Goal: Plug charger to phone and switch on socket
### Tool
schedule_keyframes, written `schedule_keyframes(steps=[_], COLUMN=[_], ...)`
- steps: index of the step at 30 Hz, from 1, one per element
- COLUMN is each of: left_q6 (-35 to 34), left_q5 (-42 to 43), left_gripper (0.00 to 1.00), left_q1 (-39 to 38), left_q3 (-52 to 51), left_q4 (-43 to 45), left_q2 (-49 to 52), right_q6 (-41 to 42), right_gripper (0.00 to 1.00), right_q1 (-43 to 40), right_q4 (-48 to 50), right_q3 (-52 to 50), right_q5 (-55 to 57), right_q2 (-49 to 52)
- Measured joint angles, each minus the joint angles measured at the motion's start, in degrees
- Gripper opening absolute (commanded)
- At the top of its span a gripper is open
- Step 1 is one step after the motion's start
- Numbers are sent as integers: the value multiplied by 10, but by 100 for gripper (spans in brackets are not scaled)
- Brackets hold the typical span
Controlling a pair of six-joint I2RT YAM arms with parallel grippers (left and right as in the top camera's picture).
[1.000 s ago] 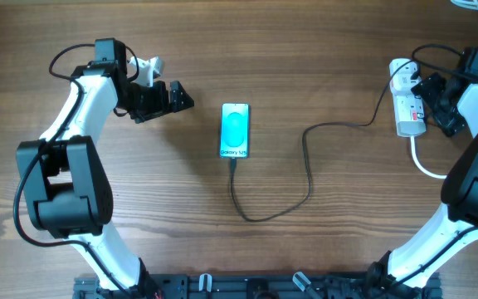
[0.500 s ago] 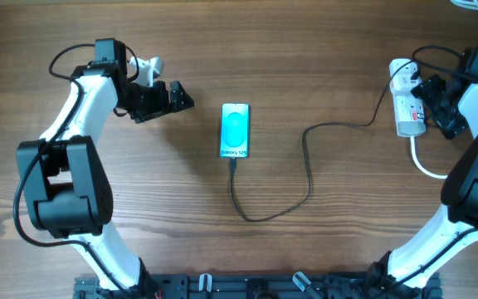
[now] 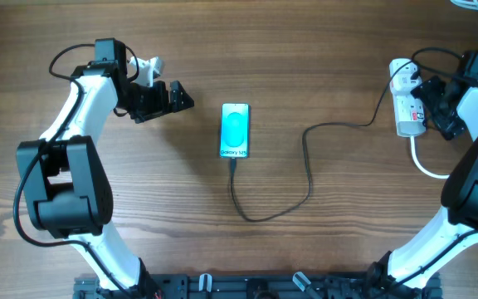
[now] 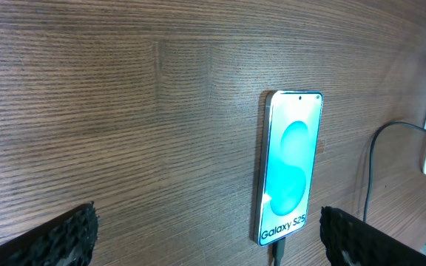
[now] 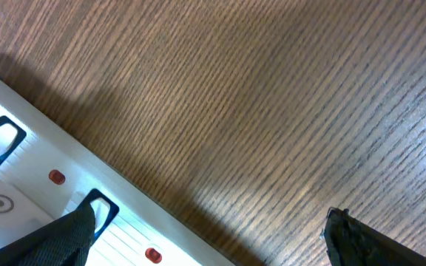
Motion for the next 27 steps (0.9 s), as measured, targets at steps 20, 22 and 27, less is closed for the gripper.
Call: schedule_keyframes(steps=[20,22,27], left_q6=[0,0,0], left_q5=[0,0,0], left_gripper=[100,100,100], left_q1=[0,0,0], left_q3=[0,0,0], left_q4=[0,0,0], left_q2=[0,0,0], right_q6=[-21,-19,-22], right_gripper=[100,100,100], right_q1=[-29,-42,-42], right_q4=[-54,-37,3], right_q3=[1,1,1], right_q5=[-29,-18,-30], right_q2=[-11,-10,-9])
